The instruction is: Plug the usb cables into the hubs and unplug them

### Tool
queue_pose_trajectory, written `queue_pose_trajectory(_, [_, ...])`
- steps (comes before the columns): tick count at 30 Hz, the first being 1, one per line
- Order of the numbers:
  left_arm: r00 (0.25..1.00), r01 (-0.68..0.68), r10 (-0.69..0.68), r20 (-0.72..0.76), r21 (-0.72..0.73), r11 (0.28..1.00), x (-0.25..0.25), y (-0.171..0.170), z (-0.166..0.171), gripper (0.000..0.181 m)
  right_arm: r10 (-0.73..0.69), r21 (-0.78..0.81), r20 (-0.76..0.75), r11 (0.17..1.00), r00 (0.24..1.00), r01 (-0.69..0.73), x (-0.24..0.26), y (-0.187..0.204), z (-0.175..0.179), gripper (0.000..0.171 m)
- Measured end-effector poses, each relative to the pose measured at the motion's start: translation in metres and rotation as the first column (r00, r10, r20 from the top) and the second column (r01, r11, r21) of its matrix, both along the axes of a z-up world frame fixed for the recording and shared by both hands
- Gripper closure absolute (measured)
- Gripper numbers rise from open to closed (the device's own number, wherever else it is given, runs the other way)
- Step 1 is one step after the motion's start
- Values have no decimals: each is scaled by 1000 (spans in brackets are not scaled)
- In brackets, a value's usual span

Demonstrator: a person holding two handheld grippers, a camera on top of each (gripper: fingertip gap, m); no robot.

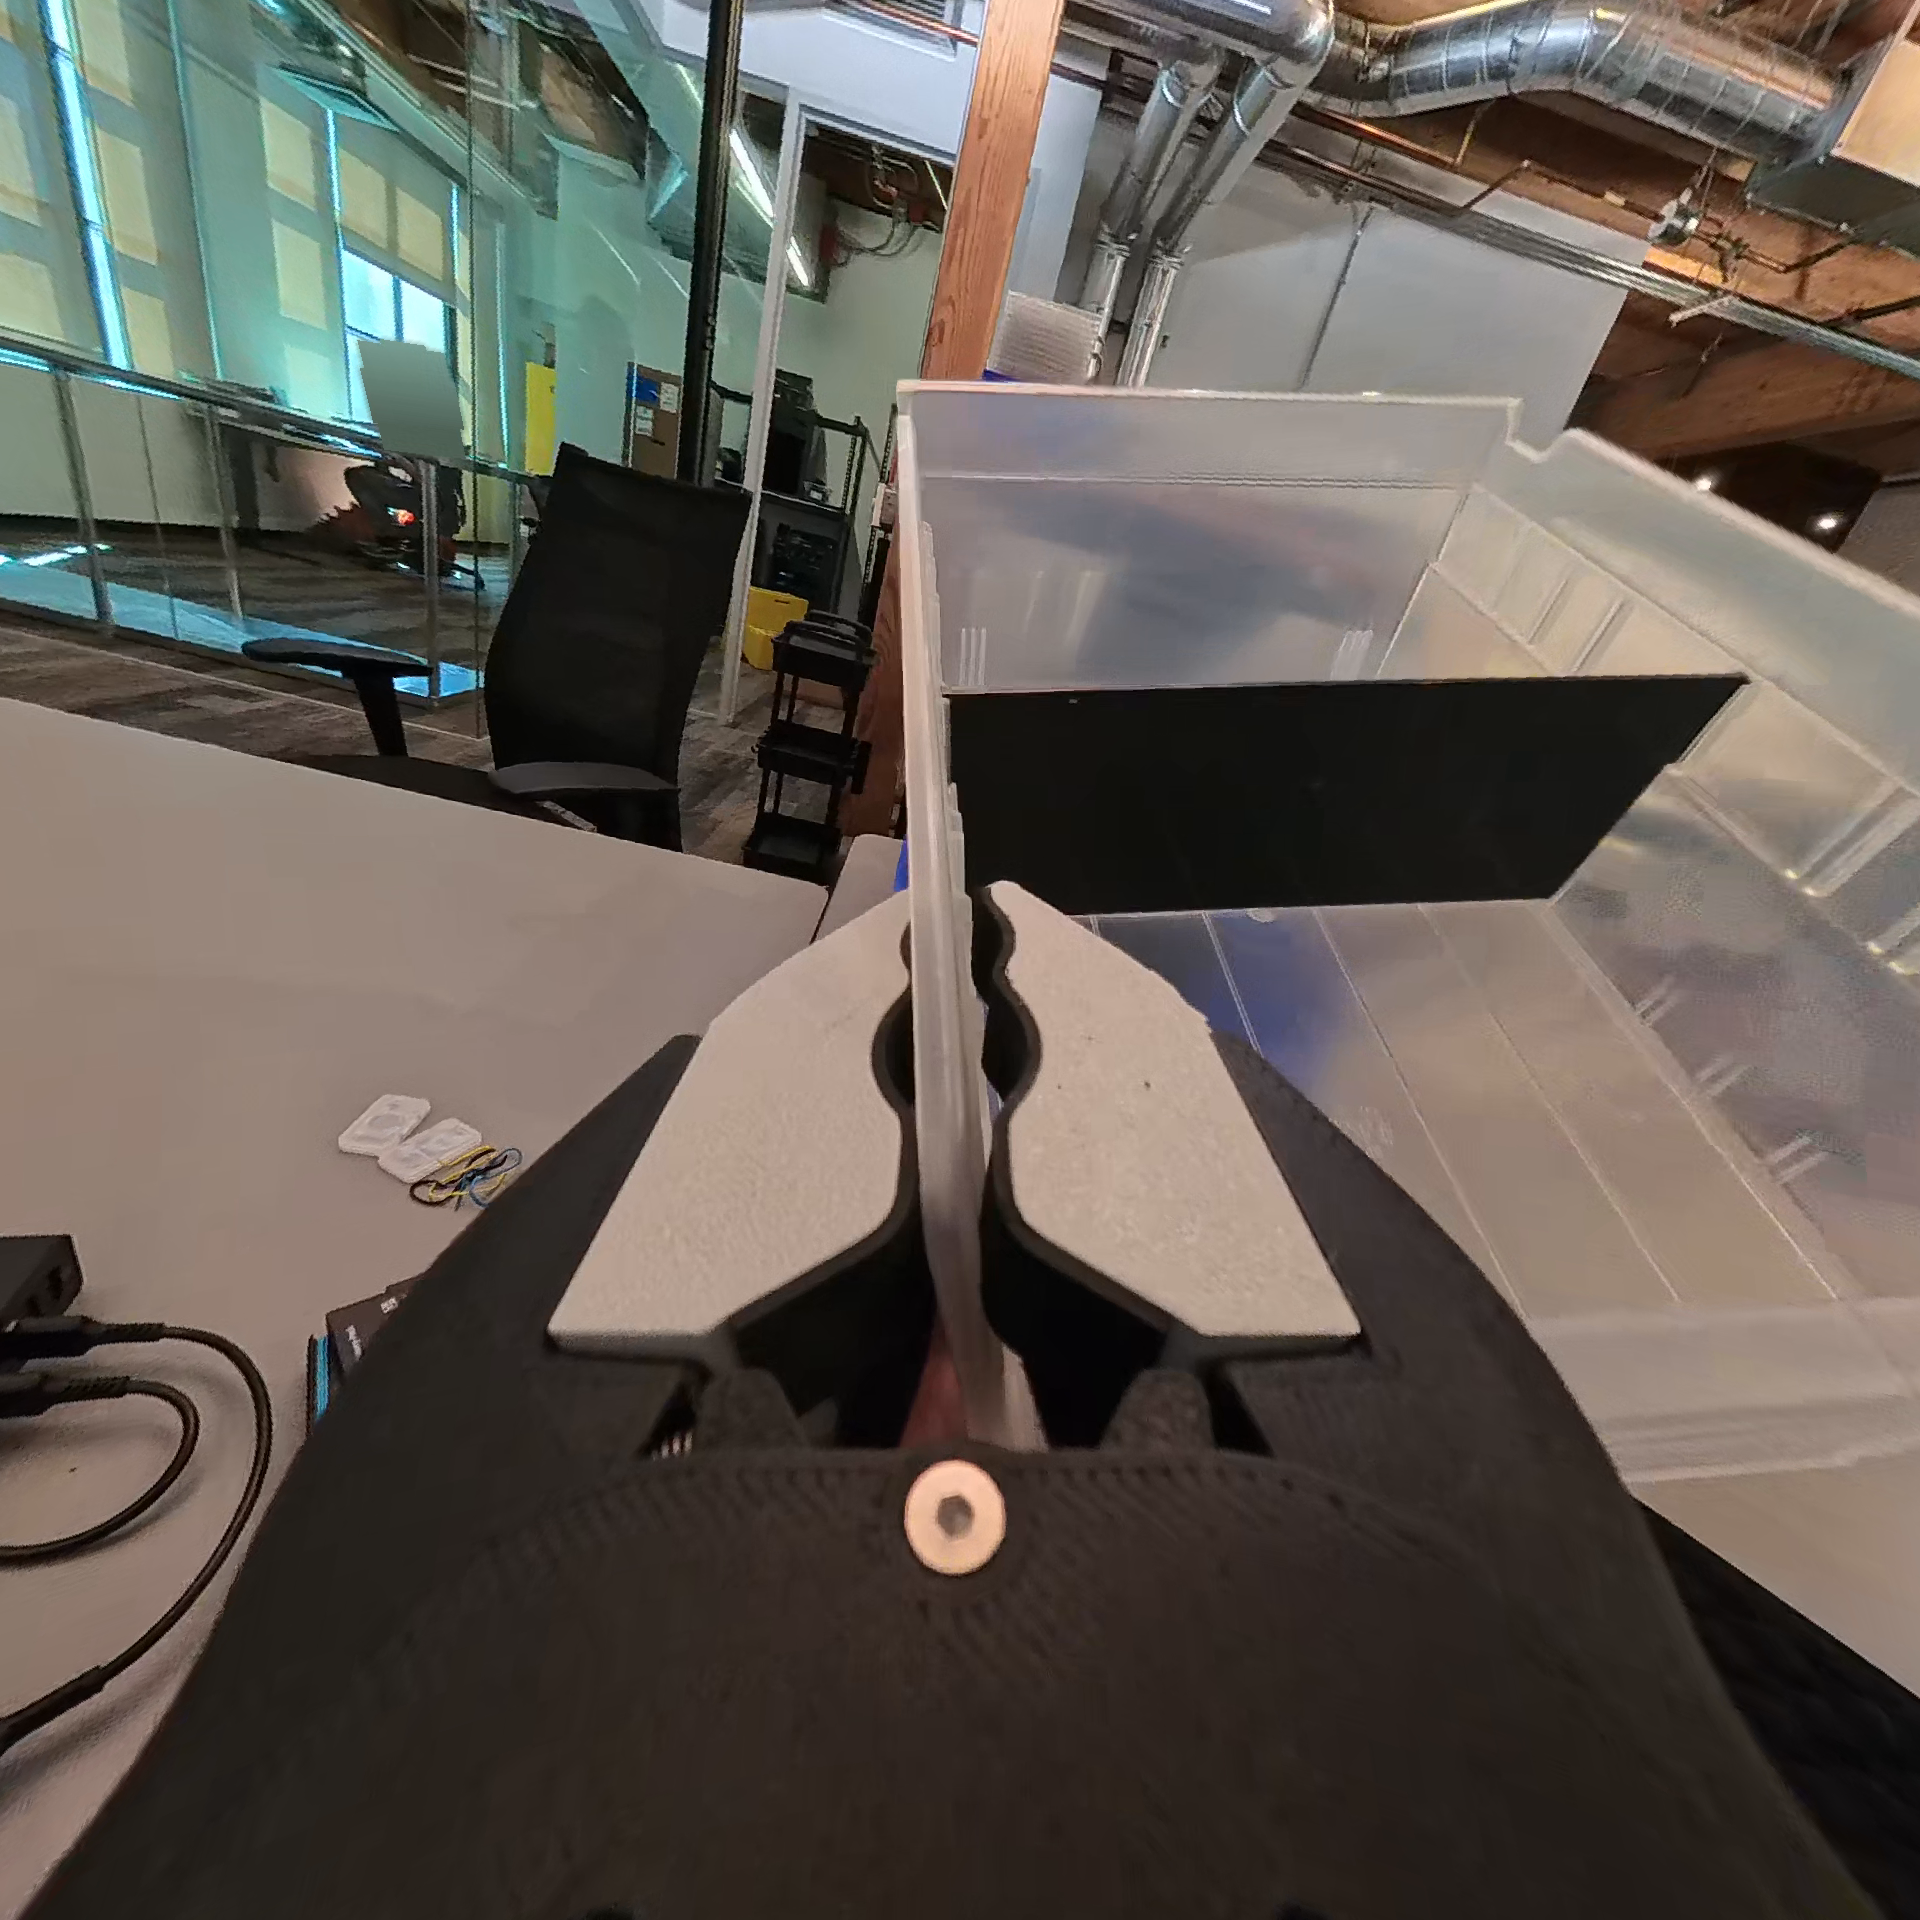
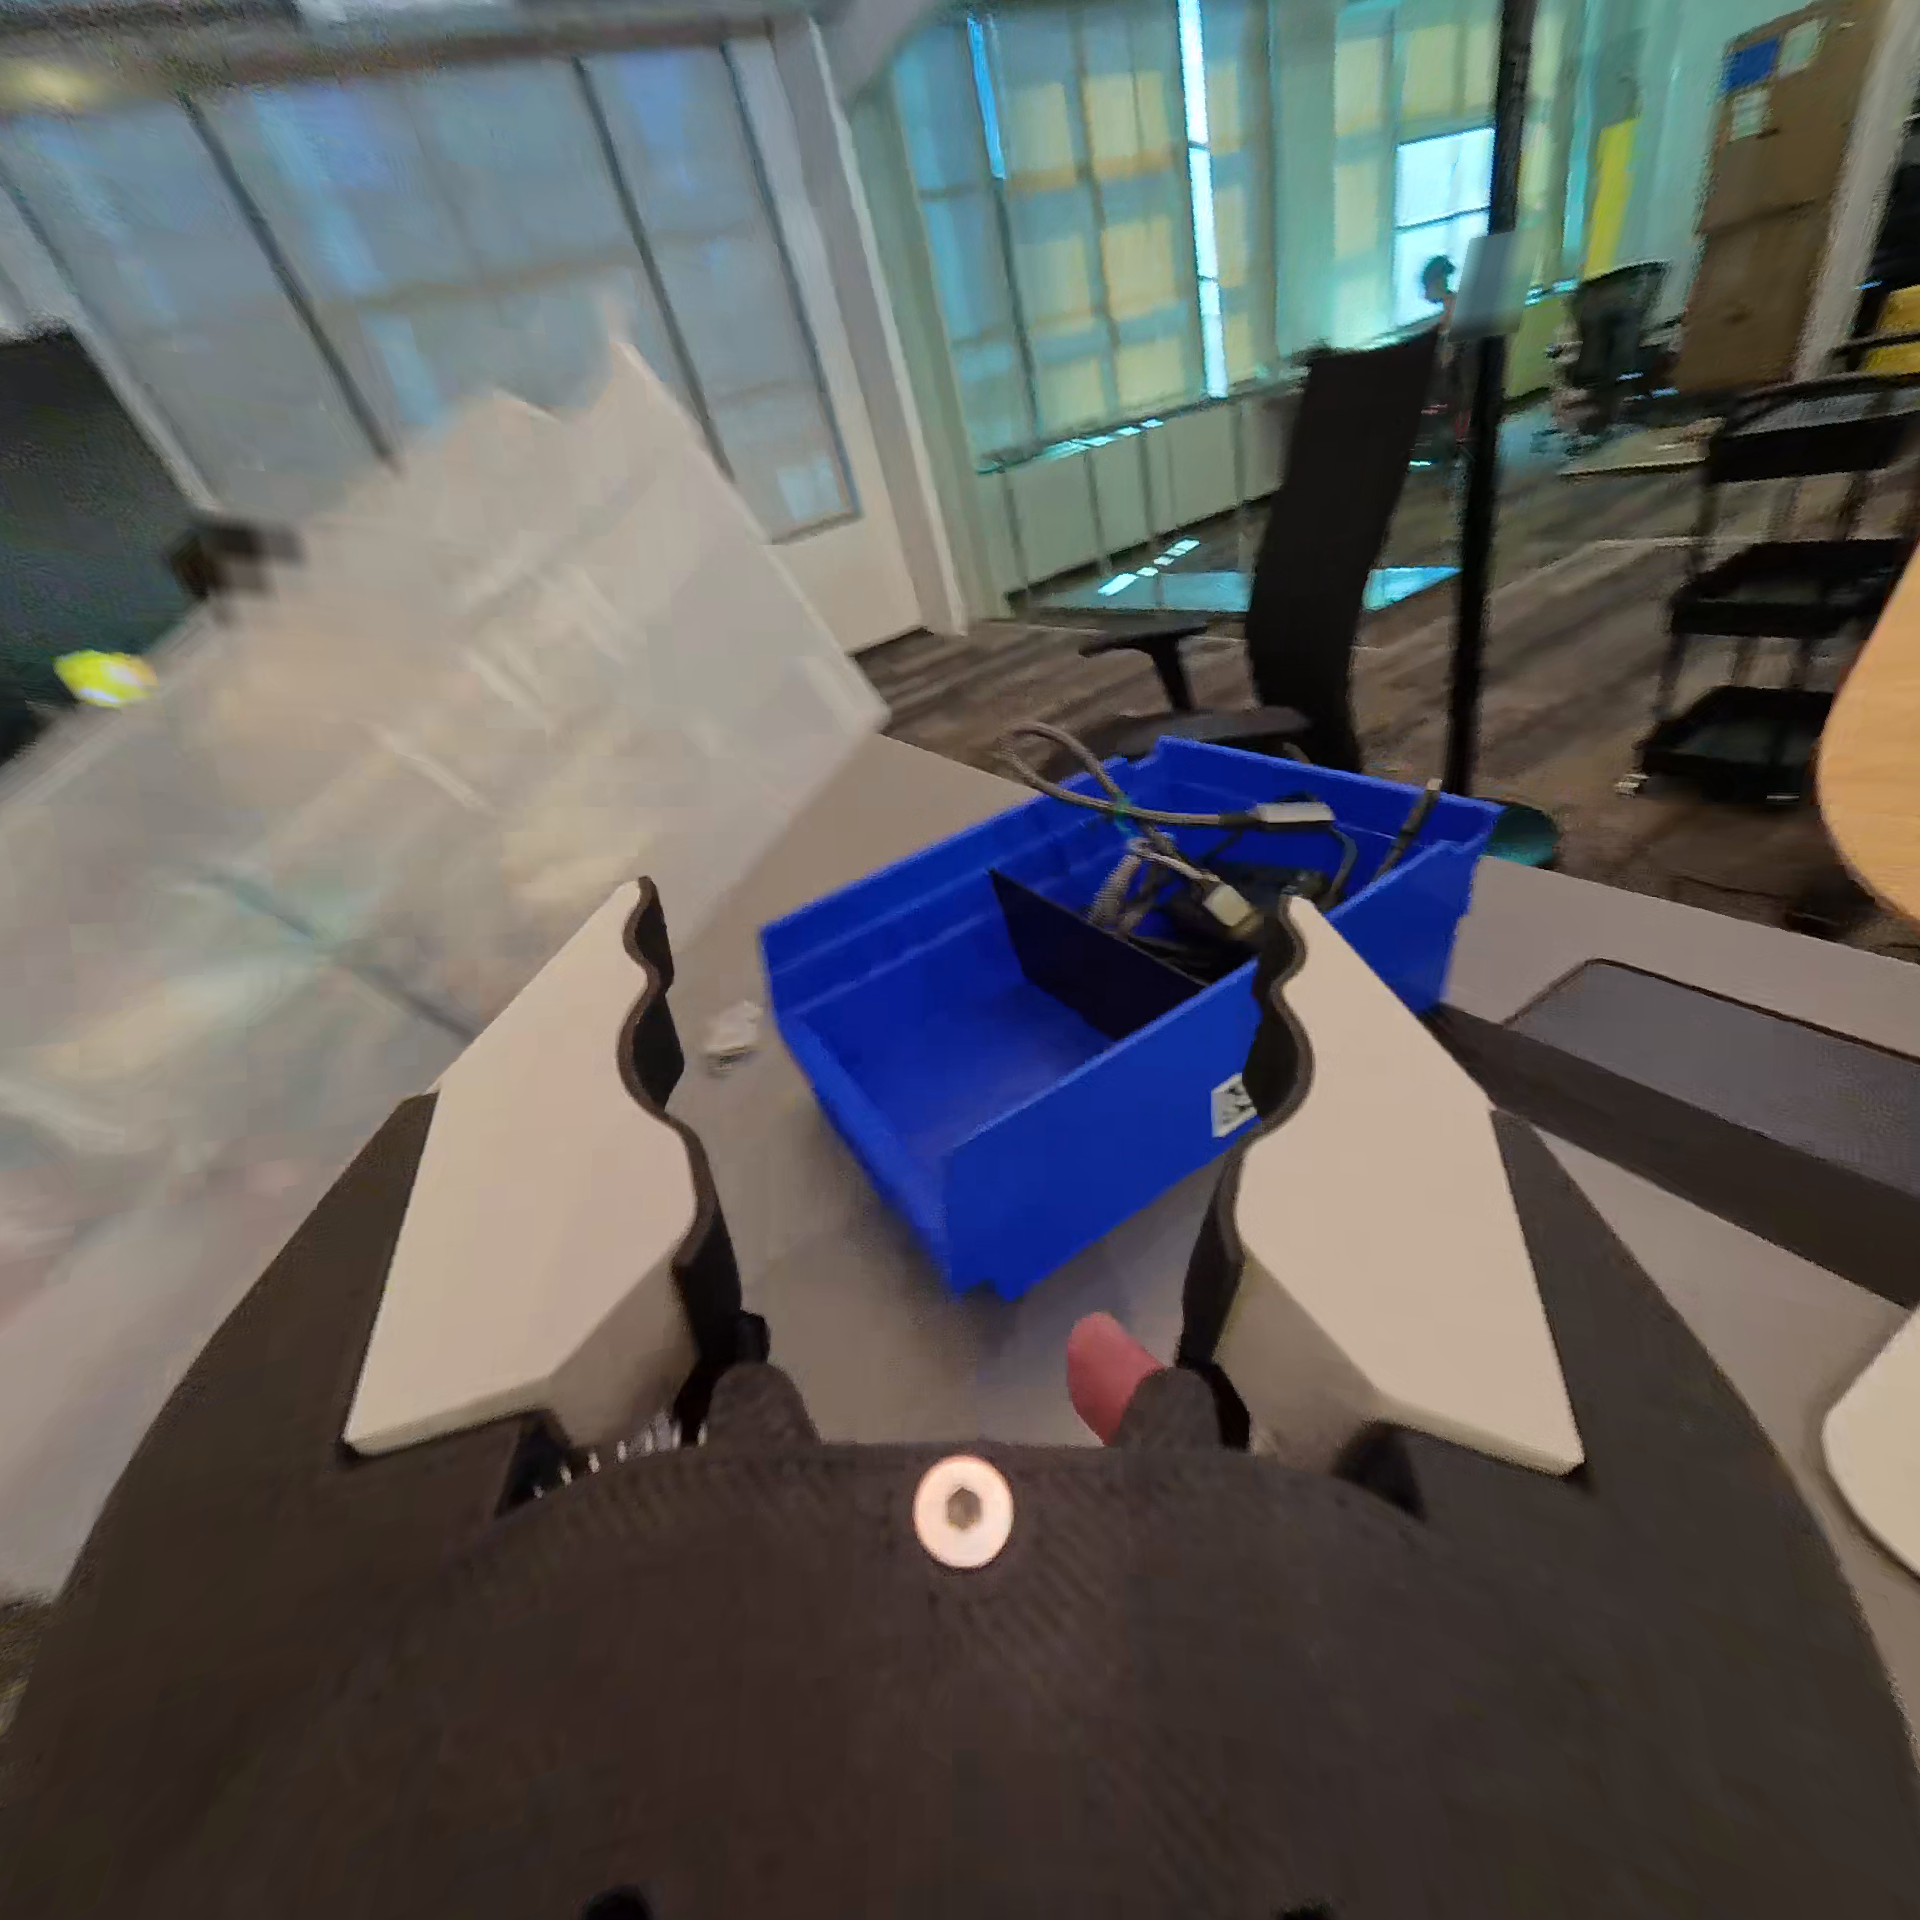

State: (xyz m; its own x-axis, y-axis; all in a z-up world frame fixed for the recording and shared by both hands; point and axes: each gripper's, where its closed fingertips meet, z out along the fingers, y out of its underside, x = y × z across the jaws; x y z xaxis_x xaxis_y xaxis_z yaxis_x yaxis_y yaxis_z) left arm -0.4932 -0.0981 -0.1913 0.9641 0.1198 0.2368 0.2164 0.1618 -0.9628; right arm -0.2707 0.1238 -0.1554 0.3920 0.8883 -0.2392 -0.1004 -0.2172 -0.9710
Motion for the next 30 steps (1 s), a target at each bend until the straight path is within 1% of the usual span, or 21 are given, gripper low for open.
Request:
queue_pose_trajectory(2, [1000,4,-5,-18,-8,1000,7,3,2,176,66,-30,-61,997,996,-68,19,-26,18,58])
queue_pose_trajectory(4, [999,13,-13,-43,-16,1000,17,6,6,176,135,-27,-106,990,985,-139,33,-61,31,57])
queue_pose_trajectory(6, [997,34,-35,-70,-17,999,31,10,11,176,173,-11,-134,984,976,-176,44,-95,38,54])
queue_pose_trajectory(7, [995,49,-50,-83,-20,999,40,12,14,176,193,-4,-145,981,970,-195,49,-111,40,49])
queue_pose_trajectory(10, [987,106,-109,-120,-30,994,73,23,22,176,203,29,-189,979,961,-201,69,-144,47,47])
queue_pose_trajectory(13, [971,188,-193,-142,-45,981,116,39,25,176,189,67,-204,982,961,-179,95,-161,51,46])
queue_pose_trajectory(17, [934,314,-322,-156,-73,947,181,67,23,176,125,118,-217,988,968,-101,140,-166,57,48])
queue_pose_trajectory(21, [884,431,-440,-156,-94,898,248,99,23,176,-15,136,-251,989,968,50,197,-154,60,48])
queue_pose_trajectory(24, [834,520,-527,-162,-88,849,298,121,29,176,-105,142,-297,978,949,152,246,-148,66,53])
queue_pose_trajectory(27, [779,593,-604,-166,-115,797,354,145,32,176,-213,143,-293,954,932,263,296,-137,64,50])
queue_pose_trajectory(30, [723,653,-668,-174,-140,744,416,170,29,176,-324,128,-297,919,898,374,352,-122,60,53])
